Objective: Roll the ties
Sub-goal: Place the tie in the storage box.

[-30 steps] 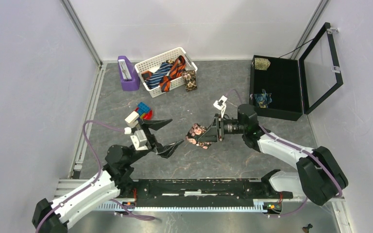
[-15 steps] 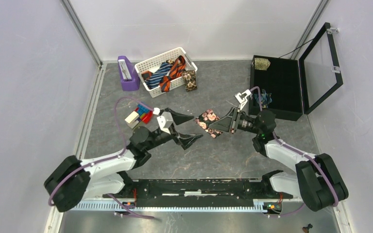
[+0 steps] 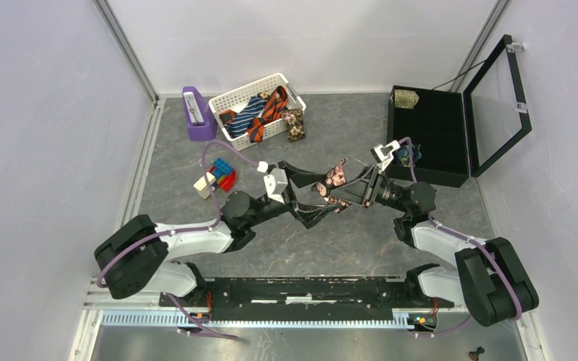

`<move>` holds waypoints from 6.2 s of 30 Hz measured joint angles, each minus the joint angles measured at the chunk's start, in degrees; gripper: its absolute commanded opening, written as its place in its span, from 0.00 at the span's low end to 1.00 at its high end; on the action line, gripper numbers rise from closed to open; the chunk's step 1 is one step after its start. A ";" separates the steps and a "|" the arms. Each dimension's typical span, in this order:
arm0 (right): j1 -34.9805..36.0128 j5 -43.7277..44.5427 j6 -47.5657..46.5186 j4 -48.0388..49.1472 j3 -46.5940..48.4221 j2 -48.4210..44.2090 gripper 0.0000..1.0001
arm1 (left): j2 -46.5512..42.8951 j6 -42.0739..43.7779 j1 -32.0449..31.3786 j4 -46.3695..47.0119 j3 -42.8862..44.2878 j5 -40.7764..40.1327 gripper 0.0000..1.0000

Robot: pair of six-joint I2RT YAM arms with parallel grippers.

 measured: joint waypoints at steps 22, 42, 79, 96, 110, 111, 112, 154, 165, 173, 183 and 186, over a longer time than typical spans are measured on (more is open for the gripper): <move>-0.09 4.04 -26.49 -33.44 8.61 -11.04 0.00 | -10.56 1.29 -1.66 -18.75 0.96 -6.93 1.00; -21.97 11.34 -33.42 -51.74 9.84 -13.60 0.00 | -27.63 2.45 -1.81 -47.08 5.05 -21.59 1.00; -47.87 31.93 -53.44 -92.74 24.65 -2.58 0.00 | -51.10 2.56 -1.84 -84.00 6.54 -29.99 1.00; -42.69 33.99 -53.81 -92.28 32.33 7.02 0.00 | -50.64 2.56 -1.84 -85.37 6.51 -31.30 1.00; -41.83 35.58 -54.73 -94.62 40.87 15.12 0.00 | -49.79 2.58 -1.84 -86.86 6.54 -32.04 1.00; -41.62 35.85 -55.12 -94.75 41.83 16.13 0.00 | -49.77 2.56 -1.84 -86.99 6.54 -32.22 1.00; -41.40 36.00 -55.36 -94.82 42.51 16.90 0.00 | -49.77 2.58 -1.84 -87.10 6.54 -32.48 1.00; -35.36 48.06 -64.83 -109.42 61.42 33.59 0.98 | -49.31 2.58 -1.84 -87.95 6.54 -34.34 1.00; -34.67 50.36 -65.44 -109.35 61.22 33.83 0.98 | -49.31 2.60 -1.84 -87.95 6.54 -34.34 1.00; -34.62 50.31 -65.64 -110.90 61.83 30.29 0.98 | -49.18 2.60 -1.84 -87.95 6.54 -34.29 1.00; -34.51 52.28 -65.64 -109.55 61.53 24.04 0.98 | -49.00 2.60 -1.84 -87.97 6.54 -34.18 1.00; -34.51 53.02 -65.46 -107.10 59.30 23.76 0.98 | -49.00 2.60 -1.84 -87.97 6.51 -34.21 1.00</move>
